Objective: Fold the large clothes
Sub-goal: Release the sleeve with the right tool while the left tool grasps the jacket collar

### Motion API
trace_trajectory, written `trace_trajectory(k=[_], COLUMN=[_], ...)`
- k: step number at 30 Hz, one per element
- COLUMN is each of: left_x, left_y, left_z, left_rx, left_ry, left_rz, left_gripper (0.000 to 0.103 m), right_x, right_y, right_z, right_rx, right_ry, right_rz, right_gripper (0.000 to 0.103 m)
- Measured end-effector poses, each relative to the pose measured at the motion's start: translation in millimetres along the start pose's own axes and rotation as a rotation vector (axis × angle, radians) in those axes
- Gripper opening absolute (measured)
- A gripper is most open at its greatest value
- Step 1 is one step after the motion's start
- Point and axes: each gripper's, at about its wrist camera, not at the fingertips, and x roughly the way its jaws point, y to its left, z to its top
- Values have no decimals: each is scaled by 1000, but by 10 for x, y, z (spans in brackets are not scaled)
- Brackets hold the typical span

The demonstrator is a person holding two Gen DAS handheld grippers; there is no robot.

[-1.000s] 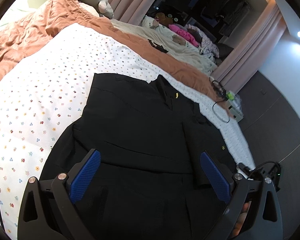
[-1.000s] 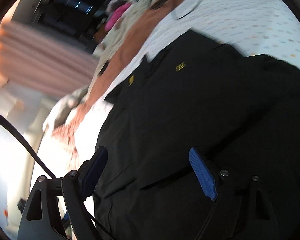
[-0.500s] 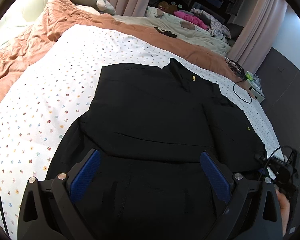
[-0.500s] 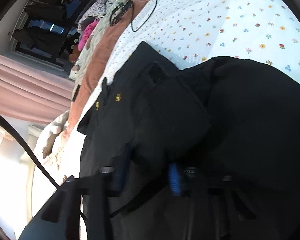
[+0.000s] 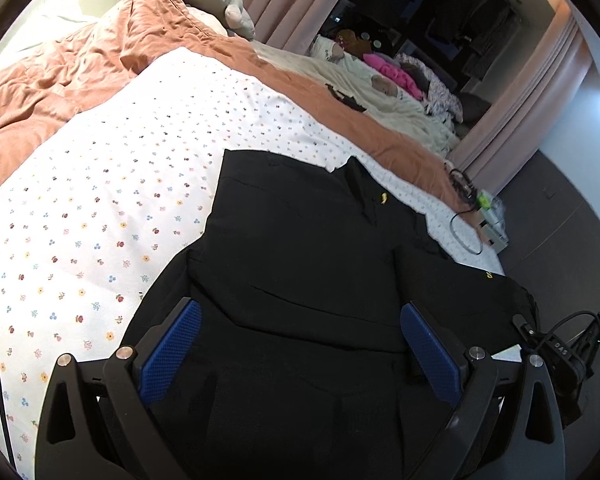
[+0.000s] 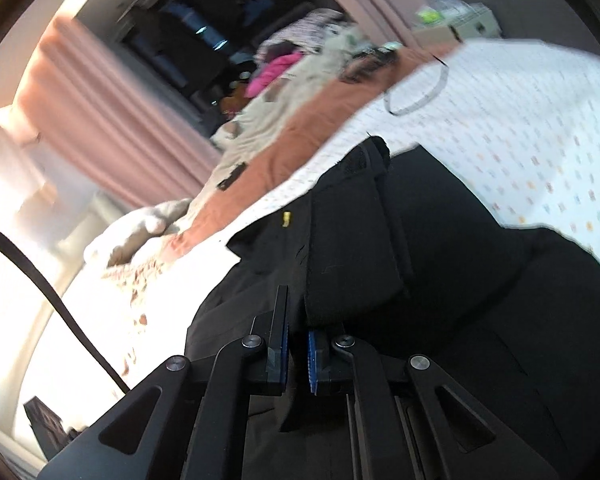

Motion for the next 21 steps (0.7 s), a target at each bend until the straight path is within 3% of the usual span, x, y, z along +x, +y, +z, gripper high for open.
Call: trace_trajectory(k=[5,14,17,18,19,21], left_x=[-113,-252,-295,-315,-336,-364], left_y=[94,432,530,569,615,702], left_z=[57,141,160,164,169,182], left_rx=[-32,-156,-180,-188,-197,-220], left_ry=[-14,-34,-45,-50,-56,-65], left_rz=[-41,-94,-91,-88,-83,-73], left_gripper=[102,102,102,102,102,102], right_x=[145,907,1161,1277,1371,1496], right_y=[291,1058,1277,1349,1386,1431], right_z=[-41,134,70,-1,-20,-133], right_rx=[-107,-314,-343,-343,-340,-337], right_ry=[12,87,179,246,294,373], right_rz=[0,-8,34,79,113,167], right_gripper=[4,4,5,5,11,32])
